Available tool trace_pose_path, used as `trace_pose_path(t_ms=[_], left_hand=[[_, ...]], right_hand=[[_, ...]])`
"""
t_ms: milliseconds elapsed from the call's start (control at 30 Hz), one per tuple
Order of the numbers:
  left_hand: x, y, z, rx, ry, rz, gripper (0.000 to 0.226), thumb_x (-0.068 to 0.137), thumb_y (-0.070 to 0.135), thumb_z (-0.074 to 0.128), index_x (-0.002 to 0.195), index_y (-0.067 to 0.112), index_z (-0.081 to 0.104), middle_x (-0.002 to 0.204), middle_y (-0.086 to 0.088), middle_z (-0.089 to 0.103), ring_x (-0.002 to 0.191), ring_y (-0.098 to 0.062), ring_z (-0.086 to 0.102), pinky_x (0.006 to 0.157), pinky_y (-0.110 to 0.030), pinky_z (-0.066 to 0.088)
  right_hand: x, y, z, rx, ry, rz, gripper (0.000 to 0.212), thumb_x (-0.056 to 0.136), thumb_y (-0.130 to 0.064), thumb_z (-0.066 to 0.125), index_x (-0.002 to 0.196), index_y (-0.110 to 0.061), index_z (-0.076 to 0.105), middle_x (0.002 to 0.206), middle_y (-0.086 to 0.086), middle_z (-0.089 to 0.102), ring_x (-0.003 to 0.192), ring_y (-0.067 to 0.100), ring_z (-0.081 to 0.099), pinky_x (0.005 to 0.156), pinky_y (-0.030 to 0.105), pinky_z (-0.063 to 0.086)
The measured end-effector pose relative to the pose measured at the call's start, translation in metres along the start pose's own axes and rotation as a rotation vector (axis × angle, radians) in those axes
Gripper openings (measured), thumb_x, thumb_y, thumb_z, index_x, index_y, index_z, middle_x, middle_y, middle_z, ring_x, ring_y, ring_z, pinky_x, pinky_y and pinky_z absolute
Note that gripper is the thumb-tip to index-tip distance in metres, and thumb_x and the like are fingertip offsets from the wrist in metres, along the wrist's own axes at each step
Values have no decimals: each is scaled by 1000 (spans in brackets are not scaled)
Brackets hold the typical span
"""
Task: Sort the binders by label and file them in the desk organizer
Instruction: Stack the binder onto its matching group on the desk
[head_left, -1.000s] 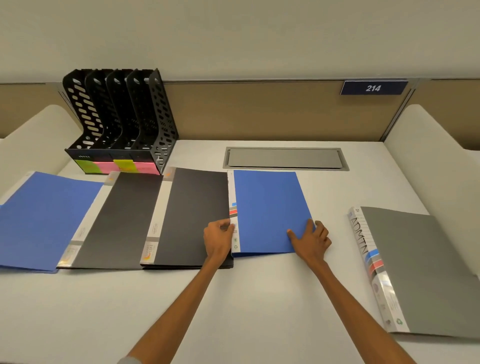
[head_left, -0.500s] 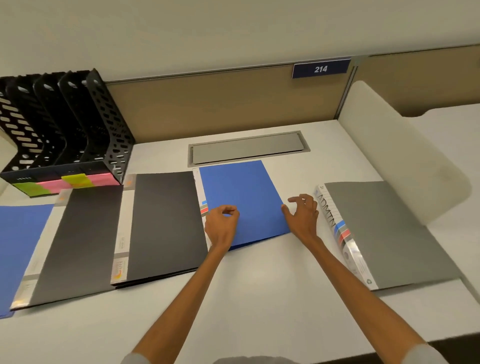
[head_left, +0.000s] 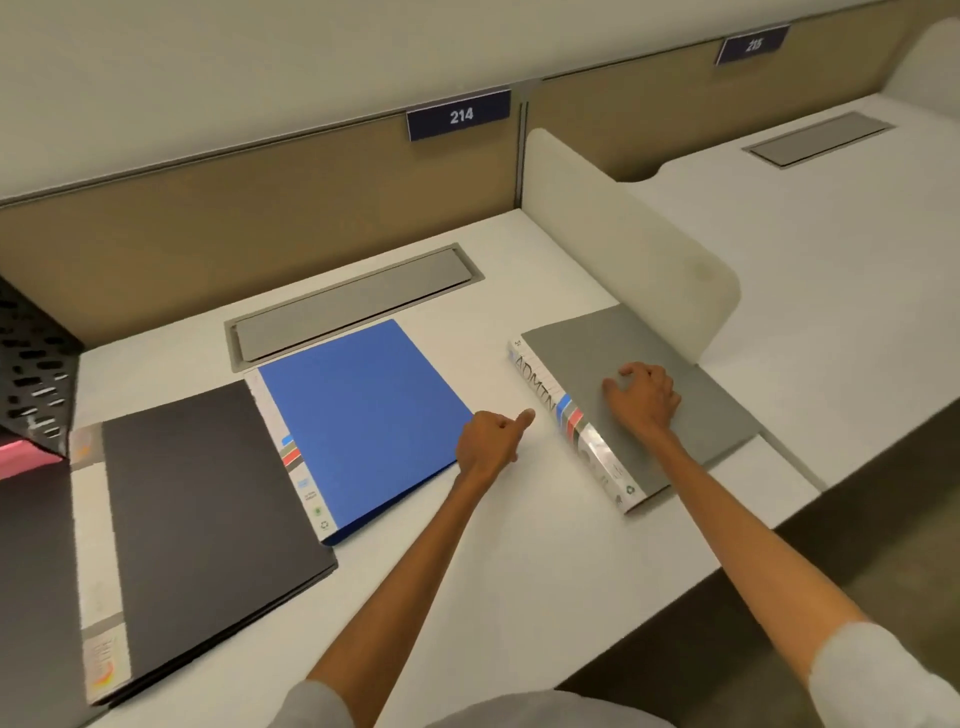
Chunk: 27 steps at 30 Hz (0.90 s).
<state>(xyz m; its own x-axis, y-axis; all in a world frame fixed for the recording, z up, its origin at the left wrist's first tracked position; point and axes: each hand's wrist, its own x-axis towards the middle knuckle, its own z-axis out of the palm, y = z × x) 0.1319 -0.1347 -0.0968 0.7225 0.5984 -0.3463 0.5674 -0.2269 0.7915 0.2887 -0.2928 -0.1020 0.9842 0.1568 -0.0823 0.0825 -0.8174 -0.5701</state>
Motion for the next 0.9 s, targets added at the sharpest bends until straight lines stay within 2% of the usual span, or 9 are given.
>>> trace_pose_path(t_ms=[100,167,267,433,500,633,733,800,900], left_hand=[[-2,14,29,89,-108,4,56,86,63,57,66,11,57,75,-11,72,75,-30,71,75,-38,57],[-5,20,44,114,-156,7,57,84,66,58,66,13,48,69,-9,63,74,-30,70,73,-38,55],[-7,22,60,107,-194,-1,57,83,65,60,76,10,47,75,-9,60,82,-29,70,80,-44,57],[-11,25,75,38,-257,0,43,85,51,67,75,13,51,82,-8,64,74,-21,64,76,-43,61],[-13,25,76,24,-273,6,37,86,46,69,74,15,52,83,-6,64,76,-21,64,76,-43,61],[-15,25,78,6,-255,-9,36,85,42,71,93,8,62,100,-13,71,90,-27,69,75,-42,60],[-14,25,81,-35,-228,-25,34,82,38,74,83,10,56,93,-12,69,81,-22,67,75,-39,57],[-14,25,84,-71,-209,-36,33,79,36,78,83,12,56,94,-9,68,78,-17,66,74,-36,57],[-15,25,85,-111,-169,-74,51,74,33,83,110,11,56,111,-9,64,97,-22,67,82,-36,59]], right_hand=[[2,28,-16,-22,-2,71,48,91,-41,56,132,-17,51,141,12,42,136,29,33,112,42,21],[3,44,-24,-37,-5,121,57,90,-46,55,137,-15,46,143,13,40,137,31,32,112,45,20],[6,67,-35,-62,-17,194,73,87,-56,54,143,-12,39,148,16,36,139,32,30,112,48,21],[11,88,-41,-75,-38,253,91,86,-67,51,152,-9,24,157,18,24,146,34,20,117,52,14],[14,91,-39,-99,-29,243,94,85,-69,51,151,-8,26,155,20,27,144,36,23,116,53,16],[23,93,-39,-140,0,240,95,80,-73,54,141,-2,38,143,25,39,135,41,32,111,56,22],[24,95,-36,-192,11,236,98,79,-75,52,139,1,39,140,25,41,131,41,35,109,55,25],[23,94,-33,-218,29,229,98,79,-76,51,137,2,40,138,25,42,130,40,36,109,54,27],[20,91,-29,-231,43,225,96,78,-77,52,134,1,42,135,25,44,127,40,38,107,52,28]])
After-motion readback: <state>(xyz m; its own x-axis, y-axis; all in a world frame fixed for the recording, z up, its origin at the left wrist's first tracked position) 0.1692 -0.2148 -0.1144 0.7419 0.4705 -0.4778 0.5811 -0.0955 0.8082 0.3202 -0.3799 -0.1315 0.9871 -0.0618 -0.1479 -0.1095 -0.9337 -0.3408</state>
